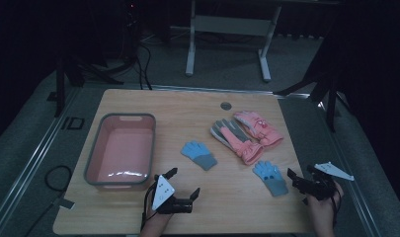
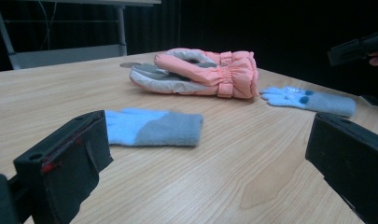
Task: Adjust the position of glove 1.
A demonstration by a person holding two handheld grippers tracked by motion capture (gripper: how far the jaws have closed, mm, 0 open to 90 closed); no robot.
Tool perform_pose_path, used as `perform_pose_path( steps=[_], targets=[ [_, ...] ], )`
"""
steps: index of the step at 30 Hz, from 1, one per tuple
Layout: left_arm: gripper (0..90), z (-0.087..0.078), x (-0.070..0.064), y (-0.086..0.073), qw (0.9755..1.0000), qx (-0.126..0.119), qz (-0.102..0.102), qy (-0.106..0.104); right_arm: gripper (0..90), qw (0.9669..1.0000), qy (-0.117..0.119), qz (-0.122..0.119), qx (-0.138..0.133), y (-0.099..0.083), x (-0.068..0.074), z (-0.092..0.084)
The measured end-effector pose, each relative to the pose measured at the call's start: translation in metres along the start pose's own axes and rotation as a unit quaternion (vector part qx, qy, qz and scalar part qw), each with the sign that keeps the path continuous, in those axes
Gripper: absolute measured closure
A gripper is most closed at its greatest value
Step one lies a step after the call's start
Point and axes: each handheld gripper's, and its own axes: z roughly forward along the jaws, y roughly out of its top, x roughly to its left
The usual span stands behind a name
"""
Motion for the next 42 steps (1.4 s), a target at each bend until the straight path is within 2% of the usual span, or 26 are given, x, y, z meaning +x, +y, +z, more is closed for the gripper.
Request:
perform_pose_path(
  steps=[1,3,4,5,7,8,10,12,13,18,19,20,21,22,27,28,29,30,32,33,34,35,36,39,41,42],
  targets=[
    [0.0,0.0,0.0,0.0,1.0,-0.002,-0.001,0.0,16.9,1.0,0.0,0.0,0.0,0.0,0.0,0.0],
    [0.0,-0.001,0.001,0.0,1.0,-0.003,-0.005,-0.001,13.3,0.9988,0.043,0.014,0.018,0.009,0.006,0.002],
    [0.0,-0.001,0.001,0.0,1.0,-0.003,-0.005,-0.001,13.3,0.9988,0.043,0.014,0.018,0.009,0.006,0.002],
    [0.0,0.0,0.001,0.0,1.0,-0.003,-0.005,-0.003,12.5,0.9987,0.05,0.003,0.014,0.016,0.012,0.003],
    [0.0,0.0,0.001,0.0,1.0,-0.002,-0.004,-0.003,12.6,0.9987,0.049,-0.001,0.011,0.019,0.016,0.003],
    [0.0,0.0,0.001,0.0,1.0,-0.002,-0.003,-0.003,10.6,0.9982,0.054,-0.024,0.01,0.027,0.025,0.004],
    [0.0,0.0,0.0,0.0,1.0,-0.002,-0.002,-0.003,10.5,0.9972,0.06,-0.045,0.004,0.033,0.035,0.004],
    [0.0,0.0,0.0,0.0,1.0,-0.002,-0.002,-0.003,10.5,0.9963,0.066,-0.054,0.008,0.036,0.039,0.005],
    [0.0,0.0,0.001,0.0,1.0,-0.002,-0.002,-0.004,10.6,0.9945,0.082,-0.063,0.012,0.042,0.048,0.007],
    [0.0,0.0,0.001,0.0,1.0,-0.003,-0.004,-0.005,10.6,0.9913,0.103,-0.08,0.016,0.052,0.063,0.014],
    [0.0,0.0,0.001,0.0,1.0,-0.003,-0.003,-0.005,10.6,0.9902,0.113,-0.081,0.018,0.055,0.067,0.016],
    [0.0,0.0,0.001,0.0,1.0,-0.002,-0.003,-0.005,12.9,0.9882,0.12,-0.093,0.019,0.058,0.075,0.019],
    [0.0,0.0,0.001,0.0,1.0,-0.003,-0.004,-0.006,12.9,0.9882,0.12,-0.093,0.019,0.058,0.075,0.019],
    [0.0,0.0,0.001,0.0,1.0,-0.003,-0.007,-0.006,13.1,0.9858,0.13,-0.105,0.019,0.062,0.084,0.023],
    [0.0,0.0,0.001,0.0,1.0,-0.002,-0.004,-0.007,13.3,0.9821,0.144,-0.12,0.021,0.07,0.1,0.03],
    [0.0,0.0,0.001,0.0,1.0,-0.001,-0.004,-0.008,13.9,0.979,0.158,-0.128,0.02,0.074,0.108,0.034],
    [0.0,0.0,0.001,0.0,1.0,-0.001,-0.004,-0.008,13.9,0.979,0.158,-0.128,0.02,0.074,0.108,0.034],
    [0.0,0.0,0.001,0.0,0.9999,-0.001,-0.006,-0.009,14.5,0.9758,0.169,-0.138,0.015,0.077,0.116,0.038],
    [0.0,0.0,0.001,0.0,0.9999,-0.001,-0.006,-0.009,14.9,0.9749,0.171,-0.142,0.015,0.078,0.12,0.04],
    [0.0,0.0,0.001,0.0,1.0,-0.002,-0.005,-0.008,16.1,0.9717,0.183,-0.148,0.017,0.081,0.128,0.045],
    [0.0,0.0,0.001,0.0,1.0,-0.002,-0.005,-0.008,16.1,0.9717,0.183,-0.148,0.017,0.081,0.128,0.045],
    [0.0,0.0,0.0,0.0,1.0,-0.002,-0.005,-0.009,17.6,0.9682,0.199,-0.151,0.015,0.083,0.135,0.05],
    [0.0,0.0,0.0,0.0,1.0,-0.002,-0.005,-0.009,17.9,0.9665,0.204,-0.154,0.016,0.084,0.139,0.053],
    [0.0,0.0,0.001,0.0,0.9999,-0.001,-0.006,-0.009,20.4,0.9621,0.215,-0.167,0.021,0.088,0.152,0.061],
    [0.0,0.0,0.001,0.0,0.9999,-0.002,-0.006,-0.01,21.2,0.9613,0.214,-0.171,0.023,0.089,0.156,0.064],
    [0.0,0.0,0.001,0.0,0.9999,-0.002,-0.005,-0.01,22.4,0.959,0.218,-0.18,0.026,0.092,0.164,0.07]
  ],
)
